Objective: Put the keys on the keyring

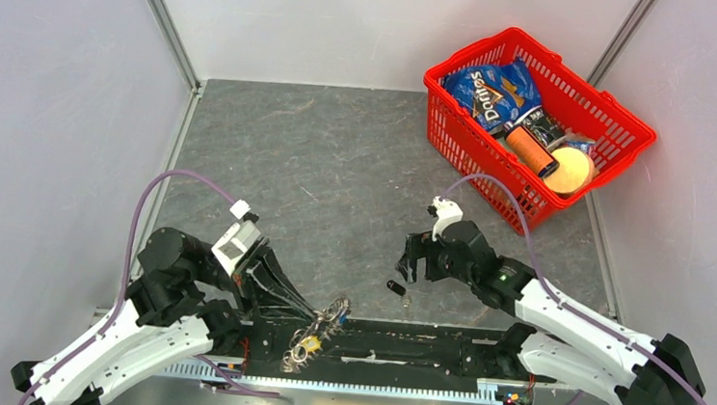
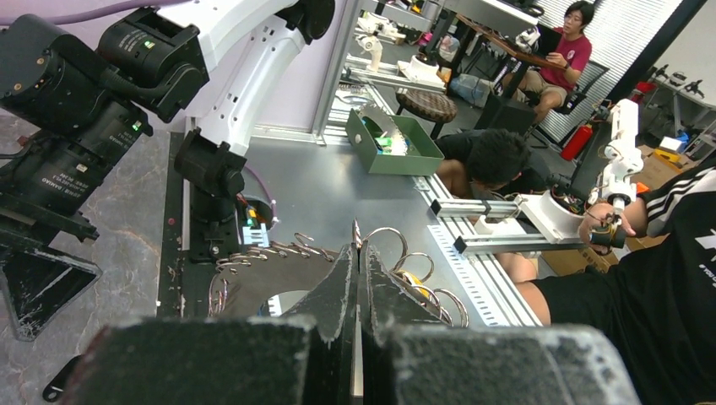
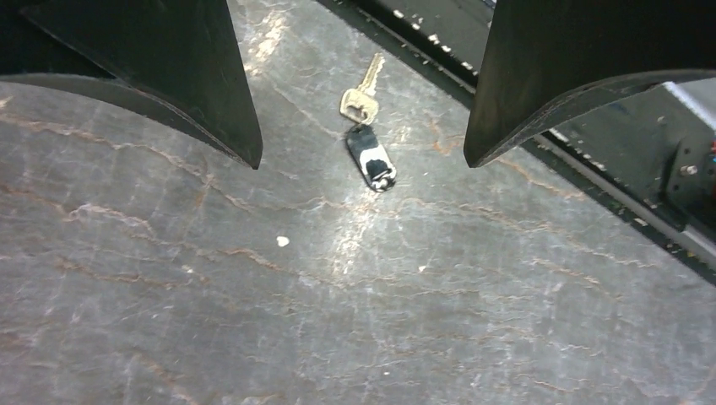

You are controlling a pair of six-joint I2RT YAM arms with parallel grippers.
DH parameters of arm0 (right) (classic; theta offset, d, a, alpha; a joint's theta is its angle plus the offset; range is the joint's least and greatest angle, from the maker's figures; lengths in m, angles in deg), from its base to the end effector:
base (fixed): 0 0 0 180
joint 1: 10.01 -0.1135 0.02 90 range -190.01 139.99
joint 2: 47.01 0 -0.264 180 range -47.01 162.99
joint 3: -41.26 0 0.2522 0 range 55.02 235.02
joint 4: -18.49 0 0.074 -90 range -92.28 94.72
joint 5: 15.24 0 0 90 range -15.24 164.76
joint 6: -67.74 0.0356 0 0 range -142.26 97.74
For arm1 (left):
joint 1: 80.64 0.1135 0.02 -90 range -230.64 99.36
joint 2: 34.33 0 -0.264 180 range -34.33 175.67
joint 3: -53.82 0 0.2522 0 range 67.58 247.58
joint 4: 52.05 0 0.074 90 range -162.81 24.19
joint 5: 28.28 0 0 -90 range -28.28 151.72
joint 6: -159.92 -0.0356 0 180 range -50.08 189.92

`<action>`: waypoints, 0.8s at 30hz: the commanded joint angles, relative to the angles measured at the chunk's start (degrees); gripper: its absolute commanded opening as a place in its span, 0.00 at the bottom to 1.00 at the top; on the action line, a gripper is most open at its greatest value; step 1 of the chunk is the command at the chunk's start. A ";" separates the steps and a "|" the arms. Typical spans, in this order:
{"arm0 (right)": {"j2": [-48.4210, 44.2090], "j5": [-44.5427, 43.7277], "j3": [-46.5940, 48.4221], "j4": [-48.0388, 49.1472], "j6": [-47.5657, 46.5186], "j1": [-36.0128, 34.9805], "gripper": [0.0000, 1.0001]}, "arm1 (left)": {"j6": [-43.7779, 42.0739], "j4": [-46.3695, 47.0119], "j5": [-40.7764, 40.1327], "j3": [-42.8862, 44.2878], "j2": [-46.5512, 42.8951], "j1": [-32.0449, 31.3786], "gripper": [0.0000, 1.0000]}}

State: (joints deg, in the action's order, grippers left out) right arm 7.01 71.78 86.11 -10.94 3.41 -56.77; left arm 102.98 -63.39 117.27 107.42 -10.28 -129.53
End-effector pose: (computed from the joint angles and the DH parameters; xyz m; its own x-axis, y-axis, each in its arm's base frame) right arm 0.1380 0.1441 0.2186 -0.6883 -0.1005 -0.7184 -0.4455 0.8402 0.3093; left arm 0.0356 -0.0854 0.3749 -0.3413 -0.0783 -0.9367 0.9010 -0.3114 -0.3022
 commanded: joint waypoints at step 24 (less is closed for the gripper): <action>-6.56 -5.71 -9.12 -4.65 17.36 -11.52 0.39 | -4.93 0.31 -1.55 2.27 2.46 -0.18 0.02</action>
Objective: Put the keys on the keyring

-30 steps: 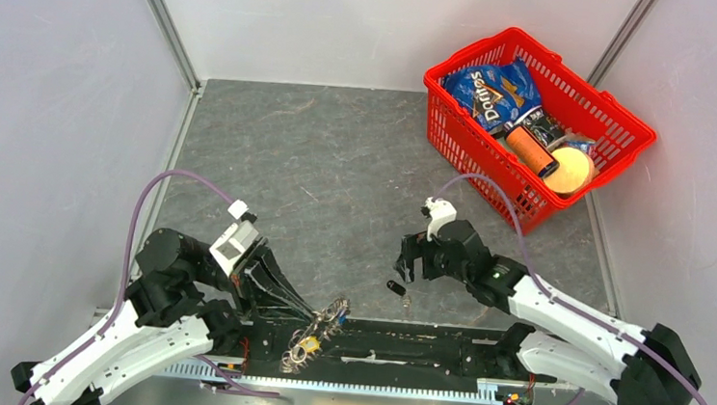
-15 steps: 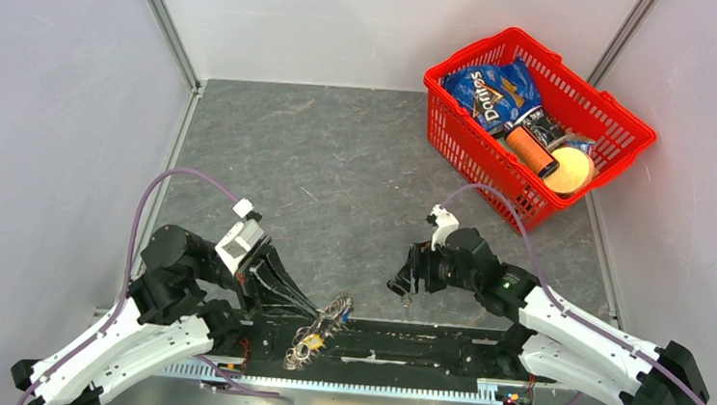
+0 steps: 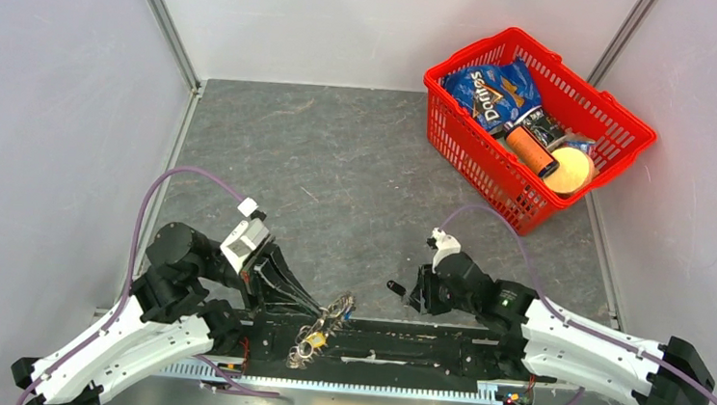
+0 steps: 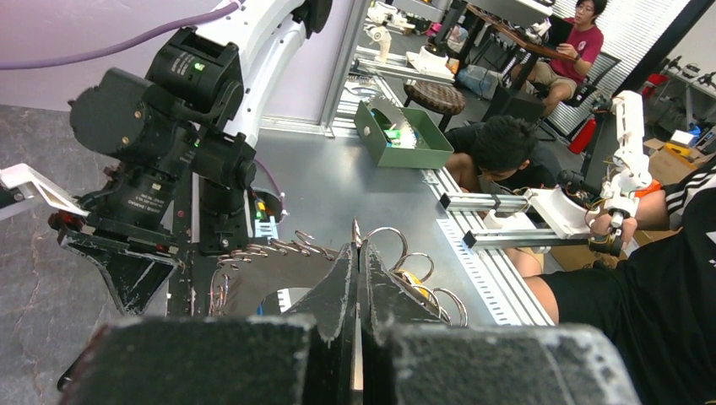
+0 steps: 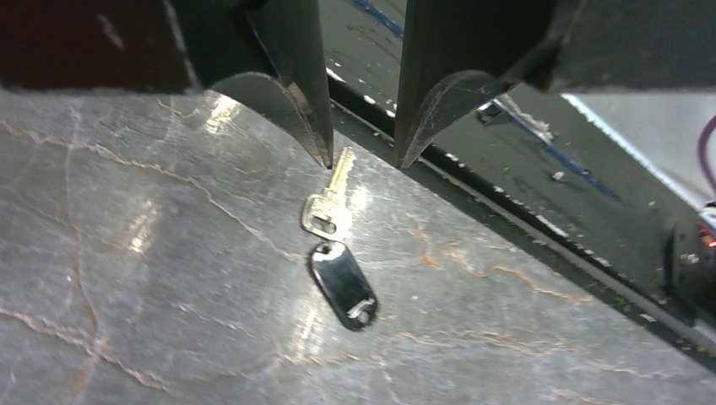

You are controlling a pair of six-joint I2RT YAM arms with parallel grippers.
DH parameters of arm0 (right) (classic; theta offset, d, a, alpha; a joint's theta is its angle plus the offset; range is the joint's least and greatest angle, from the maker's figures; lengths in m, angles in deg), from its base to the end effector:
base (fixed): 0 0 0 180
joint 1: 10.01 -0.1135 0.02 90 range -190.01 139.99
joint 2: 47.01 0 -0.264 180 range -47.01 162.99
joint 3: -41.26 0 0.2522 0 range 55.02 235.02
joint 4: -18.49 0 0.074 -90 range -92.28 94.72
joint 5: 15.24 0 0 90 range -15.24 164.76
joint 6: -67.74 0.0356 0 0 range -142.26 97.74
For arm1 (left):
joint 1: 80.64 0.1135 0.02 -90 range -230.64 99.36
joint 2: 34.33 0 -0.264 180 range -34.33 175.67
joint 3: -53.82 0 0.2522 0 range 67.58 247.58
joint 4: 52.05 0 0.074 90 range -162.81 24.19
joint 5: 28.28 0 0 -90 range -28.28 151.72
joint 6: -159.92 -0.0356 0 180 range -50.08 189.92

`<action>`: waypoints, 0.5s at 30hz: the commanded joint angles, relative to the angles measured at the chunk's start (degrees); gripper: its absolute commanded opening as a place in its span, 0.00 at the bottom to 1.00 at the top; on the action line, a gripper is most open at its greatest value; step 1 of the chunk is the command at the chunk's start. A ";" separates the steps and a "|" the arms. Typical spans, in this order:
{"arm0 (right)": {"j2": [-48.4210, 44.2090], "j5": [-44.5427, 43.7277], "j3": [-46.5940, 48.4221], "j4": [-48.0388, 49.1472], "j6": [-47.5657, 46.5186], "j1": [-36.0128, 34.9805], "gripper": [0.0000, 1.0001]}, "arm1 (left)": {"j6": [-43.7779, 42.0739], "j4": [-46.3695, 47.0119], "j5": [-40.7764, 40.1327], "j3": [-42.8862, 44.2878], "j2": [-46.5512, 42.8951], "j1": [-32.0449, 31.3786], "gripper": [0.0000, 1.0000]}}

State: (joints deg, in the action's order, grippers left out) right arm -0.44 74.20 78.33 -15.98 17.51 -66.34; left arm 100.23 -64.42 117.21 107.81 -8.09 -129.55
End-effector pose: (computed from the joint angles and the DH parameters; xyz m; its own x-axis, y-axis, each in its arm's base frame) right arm 0.0924 0.1381 0.1875 -0.8257 -0.0857 -0.5575 -0.3904 0.8002 0.4552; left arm 0.0418 -0.0925 0.3726 -0.3285 -0.0583 -0.9427 0.9074 -0.2964 -0.2979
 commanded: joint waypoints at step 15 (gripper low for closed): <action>16.40 -22.47 3.15 7.43 8.31 -12.30 0.35 | -2.84 -0.57 -1.58 2.48 -0.40 -0.18 0.02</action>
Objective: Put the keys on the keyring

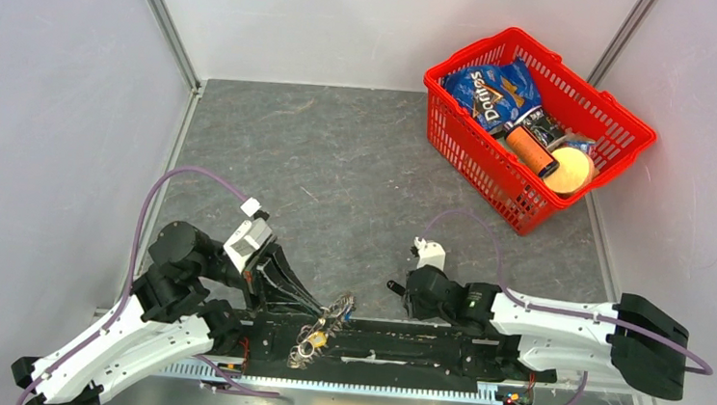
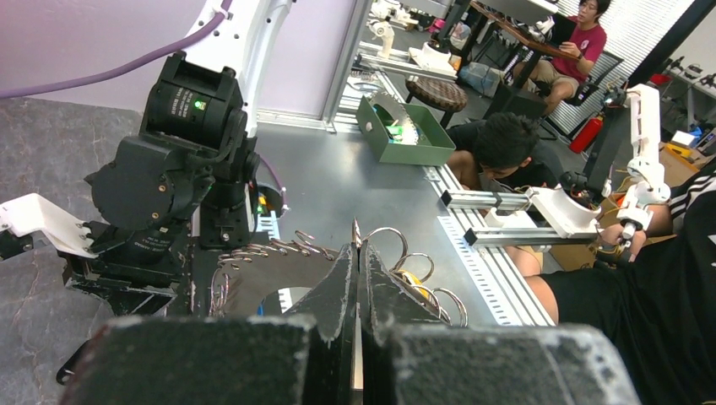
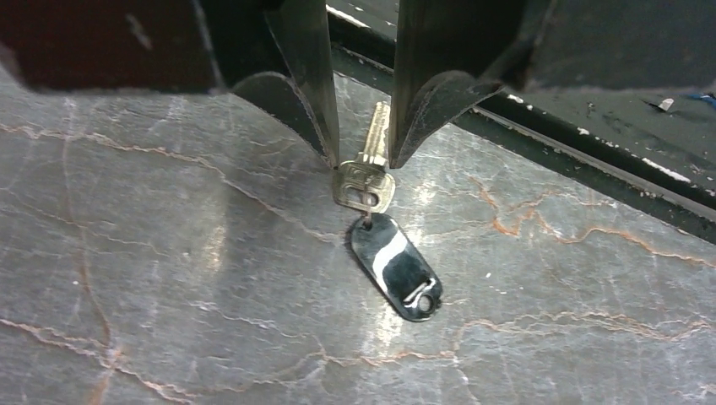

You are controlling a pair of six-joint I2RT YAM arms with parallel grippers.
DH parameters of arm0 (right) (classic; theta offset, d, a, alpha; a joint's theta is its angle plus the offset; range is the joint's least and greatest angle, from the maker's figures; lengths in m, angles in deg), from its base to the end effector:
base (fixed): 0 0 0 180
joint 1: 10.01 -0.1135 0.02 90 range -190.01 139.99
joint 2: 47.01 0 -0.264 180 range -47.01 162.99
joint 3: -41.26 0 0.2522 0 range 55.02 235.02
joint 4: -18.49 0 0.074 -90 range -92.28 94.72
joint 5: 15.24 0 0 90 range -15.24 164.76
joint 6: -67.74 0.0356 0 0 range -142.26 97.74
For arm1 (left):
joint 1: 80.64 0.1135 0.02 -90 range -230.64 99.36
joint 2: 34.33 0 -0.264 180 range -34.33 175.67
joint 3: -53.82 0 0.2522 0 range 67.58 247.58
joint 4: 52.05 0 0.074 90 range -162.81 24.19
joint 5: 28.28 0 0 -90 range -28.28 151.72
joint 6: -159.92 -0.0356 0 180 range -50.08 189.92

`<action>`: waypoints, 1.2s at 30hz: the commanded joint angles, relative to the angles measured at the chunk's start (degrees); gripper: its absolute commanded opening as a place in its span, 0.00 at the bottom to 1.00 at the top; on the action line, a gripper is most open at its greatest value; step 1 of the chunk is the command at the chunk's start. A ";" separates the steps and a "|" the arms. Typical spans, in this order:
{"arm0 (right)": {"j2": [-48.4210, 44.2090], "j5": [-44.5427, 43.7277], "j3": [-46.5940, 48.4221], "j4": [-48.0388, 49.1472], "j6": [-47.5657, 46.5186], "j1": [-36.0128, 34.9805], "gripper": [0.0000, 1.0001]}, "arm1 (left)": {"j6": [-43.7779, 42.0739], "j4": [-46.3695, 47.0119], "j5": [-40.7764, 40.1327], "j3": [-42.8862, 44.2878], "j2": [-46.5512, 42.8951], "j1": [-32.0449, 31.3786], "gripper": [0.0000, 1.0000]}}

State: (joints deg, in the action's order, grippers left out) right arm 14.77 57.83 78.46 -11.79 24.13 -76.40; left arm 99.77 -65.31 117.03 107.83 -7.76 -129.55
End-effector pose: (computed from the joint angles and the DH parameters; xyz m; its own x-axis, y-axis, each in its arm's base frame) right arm 0.0843 0.1669 0.1529 -0.8120 -0.1282 -0.5694 -0.3212 0.9127 0.2525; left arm 0.0431 -0.0939 0.3709 -0.3346 -0.0473 -0.9412 0.9066 -0.2886 -0.3079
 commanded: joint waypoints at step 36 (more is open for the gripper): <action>9.02 -18.99 10.46 -6.87 7.31 -9.70 0.30 | -3.61 -2.86 -1.42 3.38 -1.63 -0.23 0.02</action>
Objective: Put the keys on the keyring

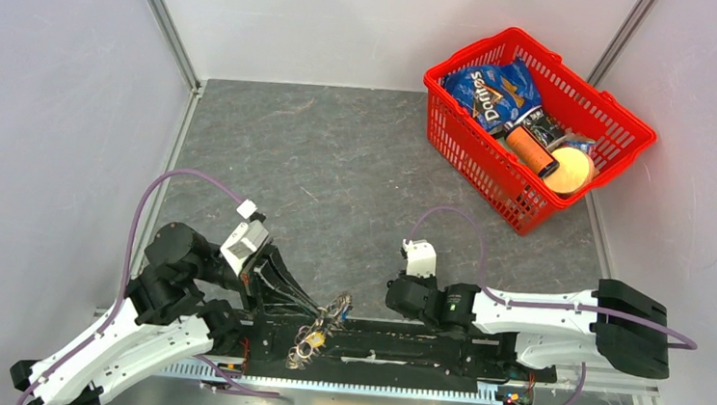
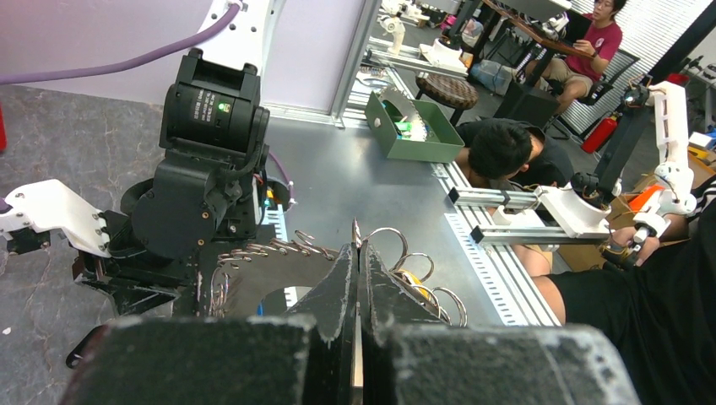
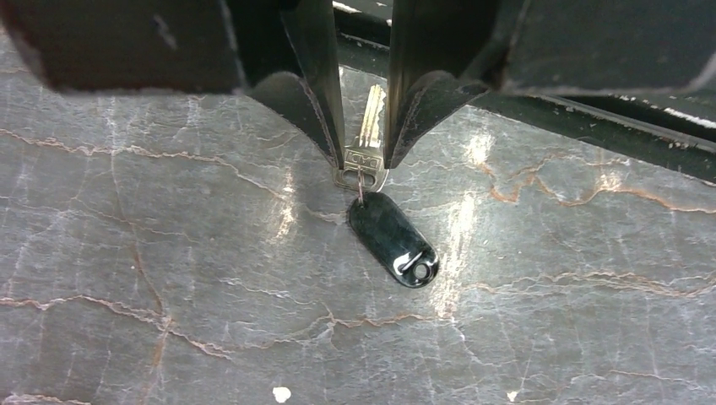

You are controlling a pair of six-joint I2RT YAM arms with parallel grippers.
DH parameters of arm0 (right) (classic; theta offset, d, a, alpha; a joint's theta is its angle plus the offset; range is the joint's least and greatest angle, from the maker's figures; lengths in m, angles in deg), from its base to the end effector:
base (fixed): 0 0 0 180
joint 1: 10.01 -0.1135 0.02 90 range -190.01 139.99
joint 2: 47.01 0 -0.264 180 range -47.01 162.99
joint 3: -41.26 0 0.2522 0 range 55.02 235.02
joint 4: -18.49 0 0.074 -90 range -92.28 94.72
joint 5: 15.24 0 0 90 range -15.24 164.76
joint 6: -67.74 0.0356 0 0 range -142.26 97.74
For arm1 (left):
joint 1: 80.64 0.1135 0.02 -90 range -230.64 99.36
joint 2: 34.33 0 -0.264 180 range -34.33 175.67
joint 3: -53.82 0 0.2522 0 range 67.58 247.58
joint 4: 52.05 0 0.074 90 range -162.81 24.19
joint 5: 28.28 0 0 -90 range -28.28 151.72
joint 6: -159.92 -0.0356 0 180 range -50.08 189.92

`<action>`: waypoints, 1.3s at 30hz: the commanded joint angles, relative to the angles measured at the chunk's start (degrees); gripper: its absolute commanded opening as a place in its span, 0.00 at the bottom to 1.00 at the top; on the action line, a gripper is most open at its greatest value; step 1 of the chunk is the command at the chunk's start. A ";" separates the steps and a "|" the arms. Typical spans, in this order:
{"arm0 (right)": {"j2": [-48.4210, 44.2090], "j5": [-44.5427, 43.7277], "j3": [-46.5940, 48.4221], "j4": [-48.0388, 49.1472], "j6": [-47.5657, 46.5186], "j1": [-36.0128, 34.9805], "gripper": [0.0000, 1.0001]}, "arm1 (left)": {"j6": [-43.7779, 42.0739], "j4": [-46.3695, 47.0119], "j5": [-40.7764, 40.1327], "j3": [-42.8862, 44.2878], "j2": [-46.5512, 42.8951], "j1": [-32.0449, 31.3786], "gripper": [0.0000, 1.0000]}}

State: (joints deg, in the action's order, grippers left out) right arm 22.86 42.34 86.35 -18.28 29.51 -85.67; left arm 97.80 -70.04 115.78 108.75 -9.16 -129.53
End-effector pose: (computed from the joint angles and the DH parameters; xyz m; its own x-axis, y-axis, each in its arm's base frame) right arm 0.0699 0.1965 0.1642 -0.7275 -0.1685 -0.6651 -0.2959 0.9517 0.0825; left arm 0.0394 -0.0890 0.3703 -0.3319 -0.0371 -0.9426 0.9143 -0.2586 -0.3118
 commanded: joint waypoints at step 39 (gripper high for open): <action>4.84 -5.68 2.41 2.90 2.63 -0.53 0.07 | -0.72 2.22 -0.50 2.87 0.16 -0.21 0.02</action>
State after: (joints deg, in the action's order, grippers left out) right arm 27.75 39.84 87.12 -15.85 30.62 -85.93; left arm 97.73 -70.04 115.74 108.90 -9.14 -129.55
